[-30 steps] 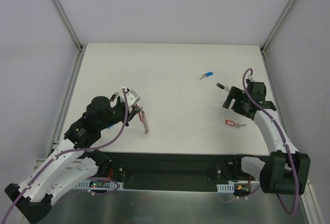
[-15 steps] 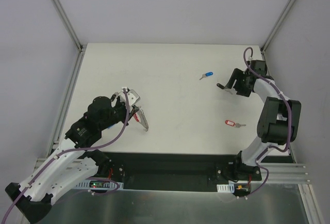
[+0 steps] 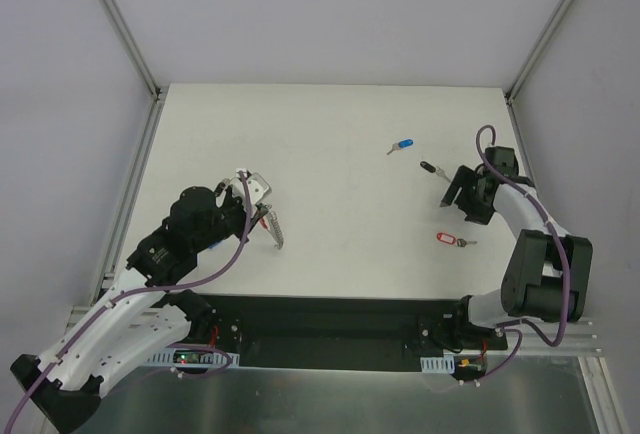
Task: Put the keys on the keyring
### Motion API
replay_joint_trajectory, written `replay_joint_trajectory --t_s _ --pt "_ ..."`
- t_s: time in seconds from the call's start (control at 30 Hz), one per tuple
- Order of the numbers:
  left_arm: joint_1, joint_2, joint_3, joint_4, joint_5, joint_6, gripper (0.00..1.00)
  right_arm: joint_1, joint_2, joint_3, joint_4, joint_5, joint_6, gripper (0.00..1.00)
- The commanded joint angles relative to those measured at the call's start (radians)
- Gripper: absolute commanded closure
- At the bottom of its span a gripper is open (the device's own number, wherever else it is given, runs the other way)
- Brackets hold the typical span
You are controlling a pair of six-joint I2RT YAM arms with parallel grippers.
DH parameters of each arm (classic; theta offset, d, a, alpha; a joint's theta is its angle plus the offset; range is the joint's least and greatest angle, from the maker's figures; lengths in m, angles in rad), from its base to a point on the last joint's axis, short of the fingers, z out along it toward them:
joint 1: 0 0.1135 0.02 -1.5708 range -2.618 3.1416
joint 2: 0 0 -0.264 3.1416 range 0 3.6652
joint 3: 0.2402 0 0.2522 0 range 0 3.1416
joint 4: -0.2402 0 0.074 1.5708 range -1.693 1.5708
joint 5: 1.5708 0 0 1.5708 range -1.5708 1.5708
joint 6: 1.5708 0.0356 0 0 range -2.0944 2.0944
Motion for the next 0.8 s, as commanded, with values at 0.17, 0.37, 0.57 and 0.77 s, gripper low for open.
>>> replay_joint_trajectory --t_s 0.17,0.37,0.57,0.77 --pt "0.007 -0.034 0.001 0.030 -0.014 0.004 1.00 0.019 -0.082 -0.048 0.005 0.043 0.041 0.25" --pt "0.007 -0.027 -0.002 0.031 -0.023 0.007 1.00 0.031 -0.001 0.036 0.179 -0.070 -0.015 0.25" --pt "0.007 -0.012 -0.003 0.031 -0.035 0.012 1.00 0.060 0.171 0.220 0.299 -0.176 -0.028 0.30" --pt "0.007 0.006 -0.006 0.031 -0.041 0.016 1.00 0.109 0.372 0.401 0.361 -0.216 -0.009 0.45"
